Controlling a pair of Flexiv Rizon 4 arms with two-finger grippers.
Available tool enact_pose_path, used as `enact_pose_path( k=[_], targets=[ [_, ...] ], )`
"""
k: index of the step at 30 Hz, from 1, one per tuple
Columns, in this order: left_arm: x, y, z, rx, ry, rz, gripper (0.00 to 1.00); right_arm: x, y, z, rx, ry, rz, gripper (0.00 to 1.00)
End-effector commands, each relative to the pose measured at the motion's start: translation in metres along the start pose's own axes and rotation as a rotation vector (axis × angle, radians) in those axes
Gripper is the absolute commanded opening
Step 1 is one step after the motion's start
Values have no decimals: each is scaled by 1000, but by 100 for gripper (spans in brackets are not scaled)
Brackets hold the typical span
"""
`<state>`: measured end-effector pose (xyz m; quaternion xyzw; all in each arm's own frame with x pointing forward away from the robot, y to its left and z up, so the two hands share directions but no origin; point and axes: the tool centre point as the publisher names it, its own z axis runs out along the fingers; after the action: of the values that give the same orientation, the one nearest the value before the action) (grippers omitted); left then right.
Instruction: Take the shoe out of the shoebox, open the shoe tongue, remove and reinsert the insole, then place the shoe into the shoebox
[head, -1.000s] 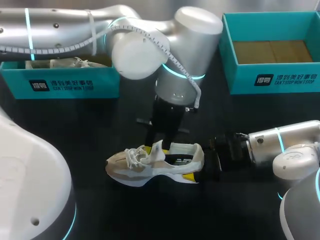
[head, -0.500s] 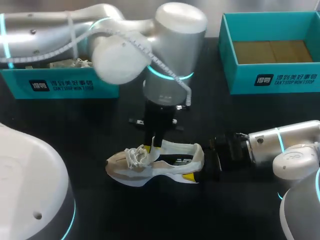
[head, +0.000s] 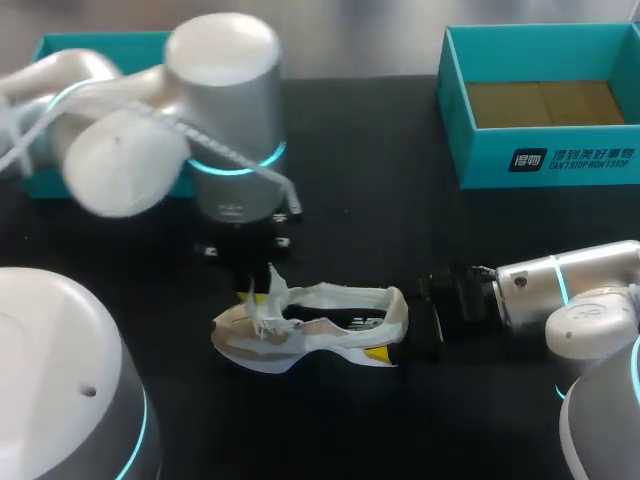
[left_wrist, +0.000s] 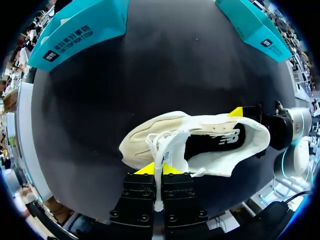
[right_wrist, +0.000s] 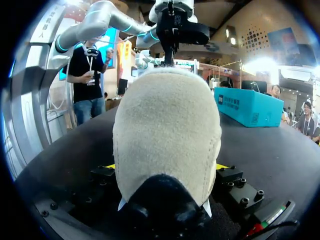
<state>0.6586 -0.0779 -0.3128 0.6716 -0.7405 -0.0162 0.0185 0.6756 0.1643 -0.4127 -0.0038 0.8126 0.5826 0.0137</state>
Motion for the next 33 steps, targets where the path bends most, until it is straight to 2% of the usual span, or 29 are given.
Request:
enact_pose_path(
  k=[1,8,23,24,25,28,33],
  targets=[
    [-41,5,4,42,374,-8,0,0,1,1,5,1,0,0],
    [-53,-4,25,21,388,-49,0,0,1,1,5,1,0,0],
    [-65,0,57,-41,423,-68,0,0,1,1,5,1,0,0],
    [-66,0,58,-46,420,-67,4,0,1,1,5,1,0,0],
    [-67,0,60,-55,408,-64,20,0,1,1,5,1,0,0],
    [-68,3,61,-52,381,-54,31,0,1,1,5,1,0,0],
    [-73,7,57,-56,359,-39,41,0,1,1,5,1,0,0]
  ],
)
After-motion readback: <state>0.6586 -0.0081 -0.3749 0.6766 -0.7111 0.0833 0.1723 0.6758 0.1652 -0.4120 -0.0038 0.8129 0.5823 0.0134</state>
